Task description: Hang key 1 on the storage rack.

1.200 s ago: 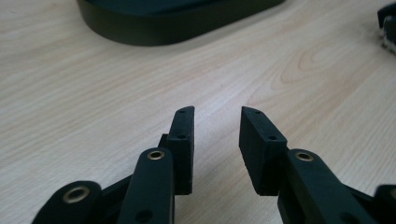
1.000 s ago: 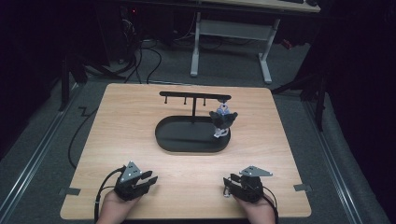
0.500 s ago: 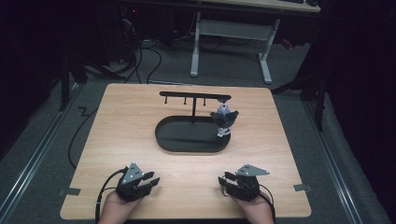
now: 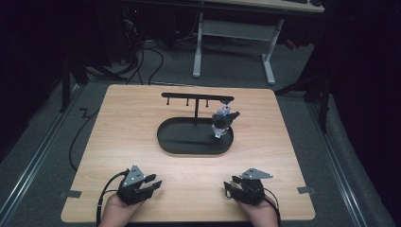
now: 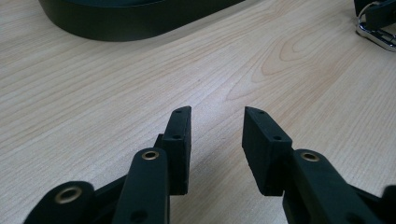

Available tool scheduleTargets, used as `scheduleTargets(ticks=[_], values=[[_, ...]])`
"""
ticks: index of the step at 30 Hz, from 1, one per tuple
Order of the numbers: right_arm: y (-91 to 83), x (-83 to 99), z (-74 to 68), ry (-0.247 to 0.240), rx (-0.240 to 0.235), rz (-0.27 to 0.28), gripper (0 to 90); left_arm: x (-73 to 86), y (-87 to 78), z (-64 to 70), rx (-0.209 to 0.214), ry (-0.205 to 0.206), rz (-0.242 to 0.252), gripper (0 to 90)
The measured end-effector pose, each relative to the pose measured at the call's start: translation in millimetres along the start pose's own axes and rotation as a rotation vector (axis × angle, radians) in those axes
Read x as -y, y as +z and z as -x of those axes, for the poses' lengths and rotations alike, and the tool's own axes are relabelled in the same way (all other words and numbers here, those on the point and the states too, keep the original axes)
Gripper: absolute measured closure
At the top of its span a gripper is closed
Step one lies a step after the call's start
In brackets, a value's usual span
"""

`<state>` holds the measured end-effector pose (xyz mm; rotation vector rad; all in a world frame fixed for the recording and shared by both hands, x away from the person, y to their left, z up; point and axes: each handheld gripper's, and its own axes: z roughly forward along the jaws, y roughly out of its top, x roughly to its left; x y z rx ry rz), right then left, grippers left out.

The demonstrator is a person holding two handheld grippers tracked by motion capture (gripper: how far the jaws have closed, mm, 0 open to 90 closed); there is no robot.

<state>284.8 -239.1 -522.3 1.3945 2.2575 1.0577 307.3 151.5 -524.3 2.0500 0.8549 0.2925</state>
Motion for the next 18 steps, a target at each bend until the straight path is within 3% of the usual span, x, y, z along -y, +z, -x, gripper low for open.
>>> scheduleTargets(ticks=[5,8,12,14,18], values=[[-7.0,5.8,3.4,0.034,-0.002,-0.004,52.4,-0.3,0.0,0.7,0.006,0.005,-0.004,63.0],[-11.9,8.8,3.6,0.085,-0.032,-0.005,52.4,-0.5,0.4,1.1,0.008,0.009,-0.002,62.9],[-9.0,4.7,-2.5,0.072,-0.016,-0.007,52.3,-1.1,0.6,1.7,0.008,0.01,0.003,62.9],[-3.4,0.9,-5.9,0.062,0.013,-0.025,54.9,-1.1,0.1,2.1,0.009,0.012,0.004,62.8],[-4.8,0.6,-5.8,0.065,0.025,-0.035,67.0,-0.7,-2.3,1.4,0.01,0.012,0.009,62.7]])
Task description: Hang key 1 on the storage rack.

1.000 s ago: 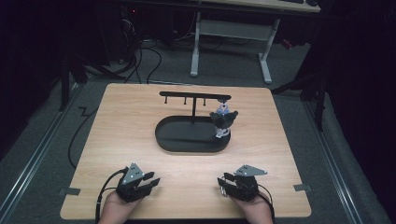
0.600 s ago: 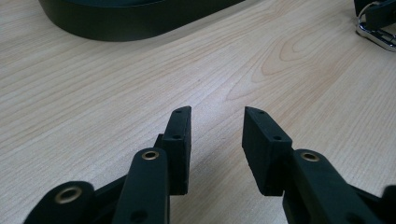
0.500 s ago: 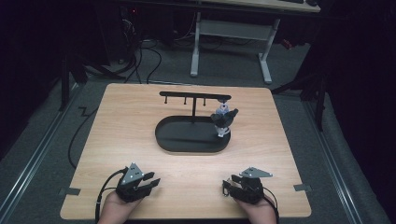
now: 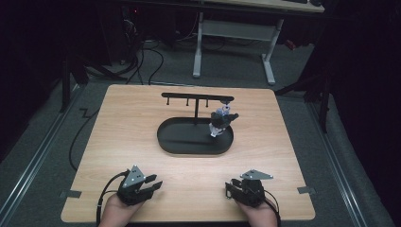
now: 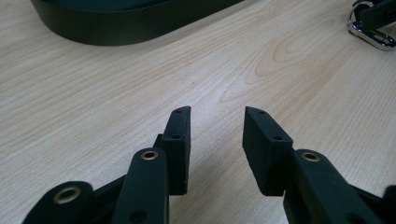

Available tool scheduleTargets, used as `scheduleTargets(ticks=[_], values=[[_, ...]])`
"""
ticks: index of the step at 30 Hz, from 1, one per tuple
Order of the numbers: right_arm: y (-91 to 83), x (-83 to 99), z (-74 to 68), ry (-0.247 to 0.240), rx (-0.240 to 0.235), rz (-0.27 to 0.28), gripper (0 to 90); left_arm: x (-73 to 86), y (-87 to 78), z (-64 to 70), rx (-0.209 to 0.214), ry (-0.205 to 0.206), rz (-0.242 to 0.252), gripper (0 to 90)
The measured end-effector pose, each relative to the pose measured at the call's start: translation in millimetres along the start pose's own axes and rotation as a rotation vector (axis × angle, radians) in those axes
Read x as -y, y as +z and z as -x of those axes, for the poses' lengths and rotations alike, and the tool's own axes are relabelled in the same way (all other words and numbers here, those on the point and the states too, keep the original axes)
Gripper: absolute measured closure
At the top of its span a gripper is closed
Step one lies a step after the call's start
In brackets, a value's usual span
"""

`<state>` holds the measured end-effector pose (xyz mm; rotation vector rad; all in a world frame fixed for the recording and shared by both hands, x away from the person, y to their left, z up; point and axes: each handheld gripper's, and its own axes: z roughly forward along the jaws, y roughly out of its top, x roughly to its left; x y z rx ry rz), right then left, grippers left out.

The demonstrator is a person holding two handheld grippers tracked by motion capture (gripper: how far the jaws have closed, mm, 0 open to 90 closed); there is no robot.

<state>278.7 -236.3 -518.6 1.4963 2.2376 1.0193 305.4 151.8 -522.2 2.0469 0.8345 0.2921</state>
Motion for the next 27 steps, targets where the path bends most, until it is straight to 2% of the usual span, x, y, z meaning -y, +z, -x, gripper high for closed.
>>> scheduleTargets(ticks=[1,4,6,7,10,11,15,16,22,27], values=[[0.0,0.0,0.0,0.0,0.0,0.0,67.0,0.0,0.0,0.0,0.0,0.0,0.0,62.8],[-6.0,2.9,2.4,0.0,-0.006,0.006,74.6,0.1,0.3,-0.7,0.002,-0.001,-0.002,62.6],[-7.4,3.8,2.2,-0.006,-0.001,0.008,77.4,0.0,0.5,-0.6,0.003,0.0,-0.003,62.5],[-9.1,4.2,4.1,-0.017,0.009,0.012,81.5,-0.1,0.7,-0.1,0.004,0.002,-0.003,62.5],[-8.7,3.7,5.4,-0.015,0.017,0.008,84.1,-0.3,0.9,0.6,0.006,0.005,-0.005,62.4],[-7.8,2.7,7.6,-0.016,0.008,0.004,87.8,-0.5,1.0,0.9,0.006,0.005,-0.004,62.3],[-7.3,0.5,8.3,-0.019,0.001,-0.006,88.9,-0.4,0.9,1.5,0.006,0.002,-0.003,61.7],[-6.6,-0.5,8.5,-0.032,-0.006,-0.014,88.8,-0.3,0.7,1.7,0.006,0.0,-0.002,61.7],[-1.6,-17.6,7.5,-0.054,-0.048,-0.124,89.2,-1.3,-0.2,2.7,0.009,0.005,0.003,61.0],[-4.3,-41.1,1.3,-0.134,-0.05,-0.214,89.2,-2.3,-5.2,0.5,0.004,0.019,0.02,60.1]])
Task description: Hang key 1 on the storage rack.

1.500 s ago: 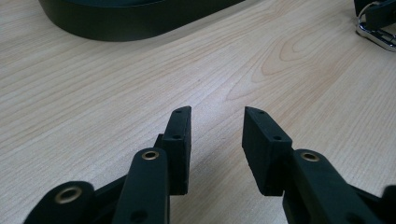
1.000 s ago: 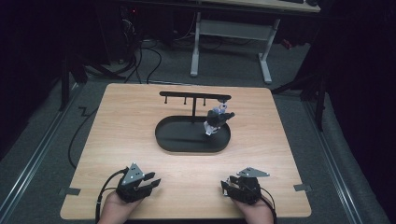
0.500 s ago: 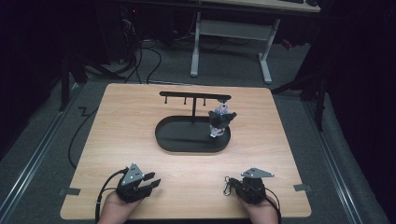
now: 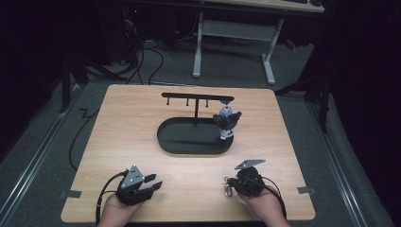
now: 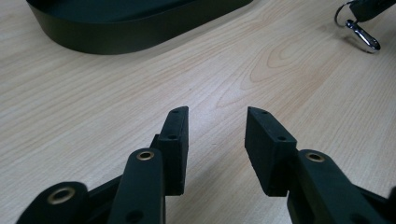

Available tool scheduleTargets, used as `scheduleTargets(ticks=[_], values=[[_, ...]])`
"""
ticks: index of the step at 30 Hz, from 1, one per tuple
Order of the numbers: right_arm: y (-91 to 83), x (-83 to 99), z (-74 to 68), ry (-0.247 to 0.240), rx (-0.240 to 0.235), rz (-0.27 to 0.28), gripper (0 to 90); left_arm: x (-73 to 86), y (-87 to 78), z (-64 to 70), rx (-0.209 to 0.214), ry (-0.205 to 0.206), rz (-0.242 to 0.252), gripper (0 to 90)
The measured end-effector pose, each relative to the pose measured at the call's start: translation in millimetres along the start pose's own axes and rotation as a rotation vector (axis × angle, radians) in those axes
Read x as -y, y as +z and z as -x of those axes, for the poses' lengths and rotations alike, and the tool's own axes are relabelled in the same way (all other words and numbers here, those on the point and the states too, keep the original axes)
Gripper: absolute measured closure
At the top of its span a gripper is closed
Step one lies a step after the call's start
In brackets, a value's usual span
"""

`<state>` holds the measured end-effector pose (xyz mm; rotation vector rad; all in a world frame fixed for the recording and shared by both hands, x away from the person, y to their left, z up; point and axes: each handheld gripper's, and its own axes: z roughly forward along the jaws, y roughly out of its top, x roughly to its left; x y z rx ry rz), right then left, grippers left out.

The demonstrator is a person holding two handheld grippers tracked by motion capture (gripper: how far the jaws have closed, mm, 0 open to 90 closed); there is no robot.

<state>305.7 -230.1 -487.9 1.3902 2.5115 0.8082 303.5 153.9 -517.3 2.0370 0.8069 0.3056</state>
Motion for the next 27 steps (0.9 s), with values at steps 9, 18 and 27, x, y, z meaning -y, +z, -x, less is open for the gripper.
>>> scheduleTargets(ticks=[9,18,27], values=[[-20.5,-36.5,-6.1,-0.036,-0.011,-0.146,89.3,1.5,-7.3,-8.5,-0.019,-0.01,0.031,54.7],[-37.8,-73.1,-3.6,-0.05,0.008,-0.185,89.3,1.9,-8.0,-11.0,-0.022,-0.012,0.04,53.4],[-46.6,-106.2,6.6,-0.042,0.007,-0.196,89.3,3.0,-9.7,-12.7,-0.019,-0.024,0.057,53.2]])
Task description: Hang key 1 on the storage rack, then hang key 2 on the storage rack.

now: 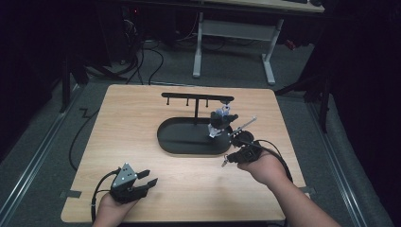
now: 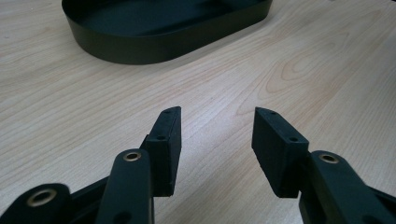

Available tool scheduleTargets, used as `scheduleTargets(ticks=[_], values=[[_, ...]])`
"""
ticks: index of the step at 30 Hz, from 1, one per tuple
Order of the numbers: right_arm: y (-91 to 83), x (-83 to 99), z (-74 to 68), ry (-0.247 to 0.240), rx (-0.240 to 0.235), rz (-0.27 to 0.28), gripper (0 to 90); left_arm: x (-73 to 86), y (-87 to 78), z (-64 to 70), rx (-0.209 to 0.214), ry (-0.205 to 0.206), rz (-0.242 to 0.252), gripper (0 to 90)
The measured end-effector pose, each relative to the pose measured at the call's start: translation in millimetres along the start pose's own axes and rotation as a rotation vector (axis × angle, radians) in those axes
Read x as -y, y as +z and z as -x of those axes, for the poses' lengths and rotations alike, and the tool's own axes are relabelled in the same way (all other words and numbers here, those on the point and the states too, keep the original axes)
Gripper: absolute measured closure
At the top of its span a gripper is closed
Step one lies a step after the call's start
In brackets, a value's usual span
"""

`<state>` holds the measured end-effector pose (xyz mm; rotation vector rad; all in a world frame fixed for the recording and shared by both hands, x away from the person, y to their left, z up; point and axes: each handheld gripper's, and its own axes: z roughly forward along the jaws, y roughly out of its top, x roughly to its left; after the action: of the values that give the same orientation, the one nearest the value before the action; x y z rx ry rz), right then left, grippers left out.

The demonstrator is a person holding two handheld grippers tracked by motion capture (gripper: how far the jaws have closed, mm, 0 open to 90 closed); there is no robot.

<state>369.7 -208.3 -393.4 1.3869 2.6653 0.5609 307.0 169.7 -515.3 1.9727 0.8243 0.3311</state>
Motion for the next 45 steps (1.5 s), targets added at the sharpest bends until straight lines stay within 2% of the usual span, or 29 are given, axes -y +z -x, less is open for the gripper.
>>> scheduleTargets(ticks=[8,15,16,17,21,26,30,34,40,45], values=[[-13.0,-22.6,-0.3,-0.025,0.02,-0.033,89.3,-0.8,1.0,1.6,0.004,0.006,-0.003,52.9],[-24.7,-41.3,0.1,-0.044,0.026,-0.027,89.2,-0.8,0.7,1.7,0.005,0.006,0.0,52.9],[-26.0,-43.5,-1.3,-0.026,0.027,-0.03,89.3,-0.6,0.6,1.7,0.006,0.006,0.0,52.8],[-27.0,-46.4,-0.1,-0.046,0.028,-0.03,89.3,-0.5,0.5,1.8,0.007,0.007,0.0,52.8],[-30.8,-56.8,1.9,-0.048,0.033,-0.025,89.3,-0.5,-0.1,1.8,0.008,0.006,0.001,52.8],[-32.9,-68.3,4.7,-0.048,0.038,-0.026,89.3,-0.7,0.0,2.8,0.009,0.011,0.0,52.8],[-34.1,-84.6,7.5,-0.03,0.045,-0.02,89.3,-0.2,-0.7,2.9,0.008,0.011,-0.002,52.8],[-32.2,-93.5,11.7,-0.048,0.045,-0.008,89.3,0.4,-2.0,2.3,0.005,0.006,0.003,52.8],[-29.1,-110.2,15.9,-0.024,0.032,-0.025,89.3,0.9,-2.6,2.8,0.004,0.006,0.001,52.8],[-30.4,-119.7,15.8,-0.045,0.03,-0.023,89.3,1.0,-2.6,3.4,0.004,0.006,0.001,52.9]])
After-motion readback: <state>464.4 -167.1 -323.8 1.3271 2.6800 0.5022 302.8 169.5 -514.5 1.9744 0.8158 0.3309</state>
